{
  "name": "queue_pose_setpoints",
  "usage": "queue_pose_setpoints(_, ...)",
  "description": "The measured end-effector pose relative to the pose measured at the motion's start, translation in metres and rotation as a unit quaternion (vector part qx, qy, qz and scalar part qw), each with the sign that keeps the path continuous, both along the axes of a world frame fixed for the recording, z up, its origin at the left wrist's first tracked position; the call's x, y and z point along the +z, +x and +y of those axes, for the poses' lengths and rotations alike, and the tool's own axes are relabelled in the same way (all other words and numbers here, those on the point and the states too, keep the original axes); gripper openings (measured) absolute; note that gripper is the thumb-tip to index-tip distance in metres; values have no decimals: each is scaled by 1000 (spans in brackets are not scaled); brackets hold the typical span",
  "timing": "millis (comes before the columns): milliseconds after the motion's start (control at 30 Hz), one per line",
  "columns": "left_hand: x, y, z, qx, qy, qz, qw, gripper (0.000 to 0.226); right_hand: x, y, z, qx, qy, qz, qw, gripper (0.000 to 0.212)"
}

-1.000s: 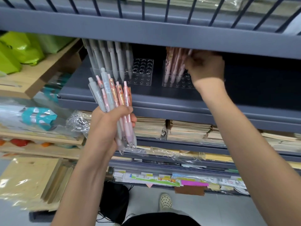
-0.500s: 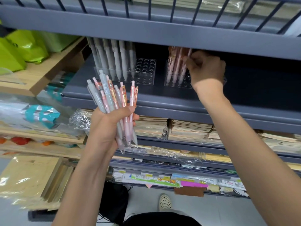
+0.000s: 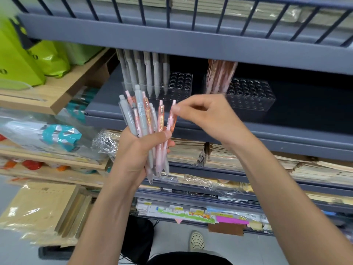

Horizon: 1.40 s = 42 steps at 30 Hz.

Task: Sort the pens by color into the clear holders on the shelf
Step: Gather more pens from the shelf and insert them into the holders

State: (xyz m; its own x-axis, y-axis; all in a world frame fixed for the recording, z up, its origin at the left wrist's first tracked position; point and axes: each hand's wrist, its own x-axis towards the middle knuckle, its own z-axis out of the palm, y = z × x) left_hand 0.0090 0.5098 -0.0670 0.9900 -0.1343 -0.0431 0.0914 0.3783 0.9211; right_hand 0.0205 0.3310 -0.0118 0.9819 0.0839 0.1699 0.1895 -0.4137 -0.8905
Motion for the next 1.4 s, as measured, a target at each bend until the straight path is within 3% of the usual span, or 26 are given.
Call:
queue_pose_setpoints(167,1,-1,0,10,-15,-5,1000,30,-5,1,8,18,113,46,992,9)
queue_pose_setpoints(267,-1,2,3,46,-27,15,998,28,-10,-3,2,-18,242,42,969,15)
queue_pose_setpoints(367,-1,4,7,44,-36,17,998,32,-14,-10,-17,-103,338,-9,936,10)
queue_pose_setpoints(533,-1,4,1,46,-64,29,996,30,-14,-13,-70,-280,402,-141,860,5)
queue_pose_setpoints(667,0,4,-12,38,-70,32,996,30,-10,-7,-106,-326,438,-212,811,21)
queue_pose_setpoints(800,1,3,-23,29,-67,33,997,30,-2,12,-116,-320,388,-249,828,20)
queue_pose_setpoints(867,2,2,-26,23,-61,34,997,30,8,21,-121,-375,340,-223,833,21)
queue_pose_setpoints(1000,2,0,-32,19,-39,24,999,38,4,39,-119,-349,171,-186,903,36)
queue_pose_setpoints(1100,1,-2,-35,26,-25,21,999,27,3,51,-117,-349,66,-156,922,43)
queue_pose_setpoints(1167,1,-3,-35,33,-20,22,999,19,4,60,-116,-327,-13,-142,934,33)
queue_pose_setpoints(1267,0,-4,-33,43,-10,28,999,28,6,69,-113,-285,-140,-131,939,19)
queue_pose_setpoints(1400,-1,-5,-31,54,2,40,998,34,10,76,-108,-251,-228,-118,933,28)
